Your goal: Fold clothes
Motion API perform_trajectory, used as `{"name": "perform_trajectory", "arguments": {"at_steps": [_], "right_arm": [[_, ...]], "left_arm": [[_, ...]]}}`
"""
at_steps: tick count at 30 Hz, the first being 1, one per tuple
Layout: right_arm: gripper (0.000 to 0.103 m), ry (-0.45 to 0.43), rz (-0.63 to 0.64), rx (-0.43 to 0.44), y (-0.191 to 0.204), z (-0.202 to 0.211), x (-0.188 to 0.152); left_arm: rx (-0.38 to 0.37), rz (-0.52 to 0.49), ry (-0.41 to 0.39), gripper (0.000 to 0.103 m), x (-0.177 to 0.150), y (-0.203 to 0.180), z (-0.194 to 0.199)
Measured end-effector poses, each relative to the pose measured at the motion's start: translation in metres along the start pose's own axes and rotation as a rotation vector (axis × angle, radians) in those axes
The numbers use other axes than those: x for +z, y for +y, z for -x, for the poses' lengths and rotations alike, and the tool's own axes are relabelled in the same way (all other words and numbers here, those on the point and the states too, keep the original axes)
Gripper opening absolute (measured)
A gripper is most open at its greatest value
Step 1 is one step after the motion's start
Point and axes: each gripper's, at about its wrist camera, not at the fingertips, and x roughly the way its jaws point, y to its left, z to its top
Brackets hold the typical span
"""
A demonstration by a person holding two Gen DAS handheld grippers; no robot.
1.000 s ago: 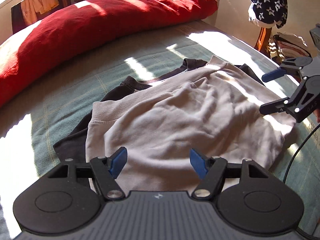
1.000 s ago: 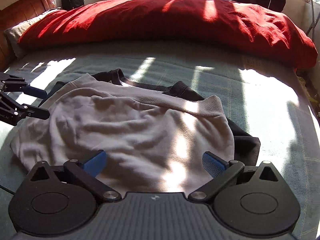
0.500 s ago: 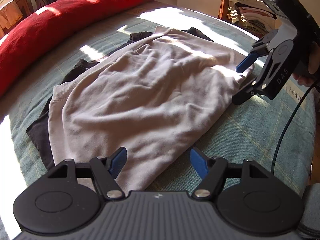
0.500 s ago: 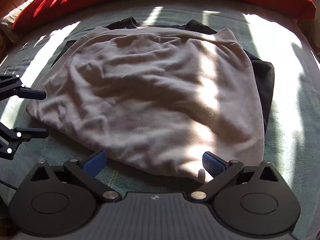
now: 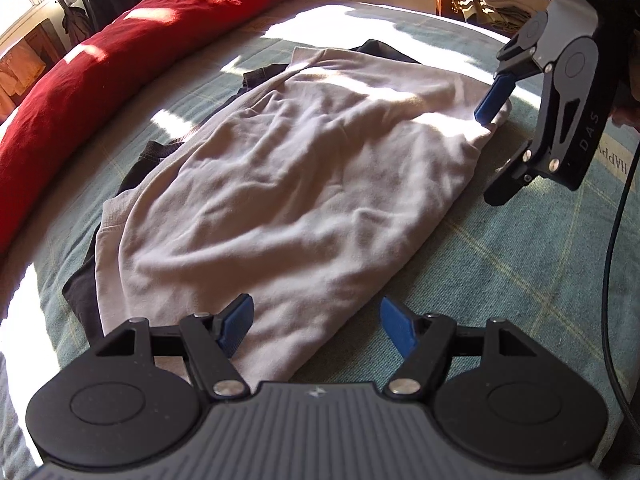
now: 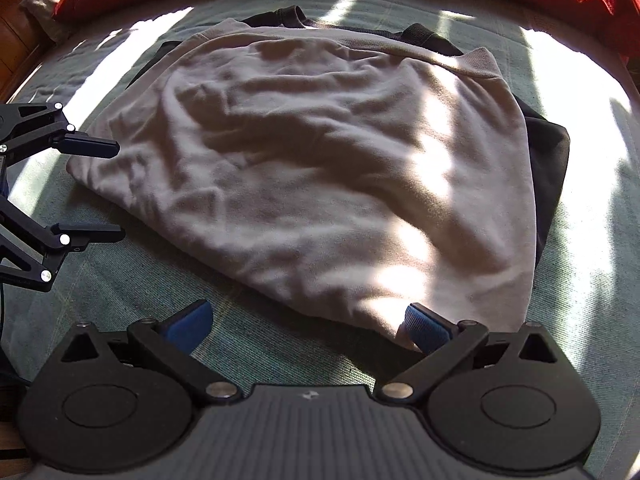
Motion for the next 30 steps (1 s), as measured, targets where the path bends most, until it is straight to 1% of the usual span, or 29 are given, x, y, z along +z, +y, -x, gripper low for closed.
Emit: {"name": "perform_trajectory", "arguments": {"at_steps": [4,9,12,14,15,17,18,20,23,26,30], "right_arm": [[0.103,-0.017,0.055,-0.015,0.001,0.002,-0.005],[0.103,-0.077,0.356,-0.184,0.021,0.004,-0.021],[0.103,-0.113,0.539,-0.288,0.033,0.005,-0.03],[0.103,-0.088,0.635,-0.344,0.039,-0.004,-0.036],[0.103,-0.084,0.671,-0.37,0.041,-0.009,-0.039],[0.103,-0.078,0.741,-0.421,0.044,-0.019,-0.044],[0.103,-0.081,0.77,-0.433,0.044,-0.023,-0.046],[0.103,-0.09,0.797,-0.454,0.046,-0.027,-0.046],[0.103,-0.108,0.821,-0.488,0.049,-0.028,-0.045],[0.103,-0.13,0.818,-0.496,0.057,-0.031,-0.035],[0.103,-0.182,0.836,-0.458,0.081,-0.037,-0.018]], "left_arm": [[0.088,-0.139,0.01,0.071,-0.001,-0.019,-0.007],[0.222,-0.361,0.025,0.072,-0.01,-0.037,-0.016],[0.272,-0.487,0.032,0.075,-0.019,-0.042,-0.023],[0.303,-0.563,0.027,0.079,-0.025,-0.042,-0.025],[0.315,-0.583,0.023,0.081,-0.028,-0.04,-0.026],[0.328,-0.602,0.016,0.081,-0.033,-0.036,-0.025],[0.337,-0.606,0.016,0.082,-0.035,-0.033,-0.025],[0.362,-0.62,0.022,0.083,-0.041,-0.028,-0.026],[0.388,-0.608,0.023,0.086,-0.047,-0.021,-0.028],[0.391,-0.609,-0.003,0.086,-0.043,-0.025,-0.032],[0.38,-0.624,-0.054,0.086,-0.033,-0.029,-0.038]]}}
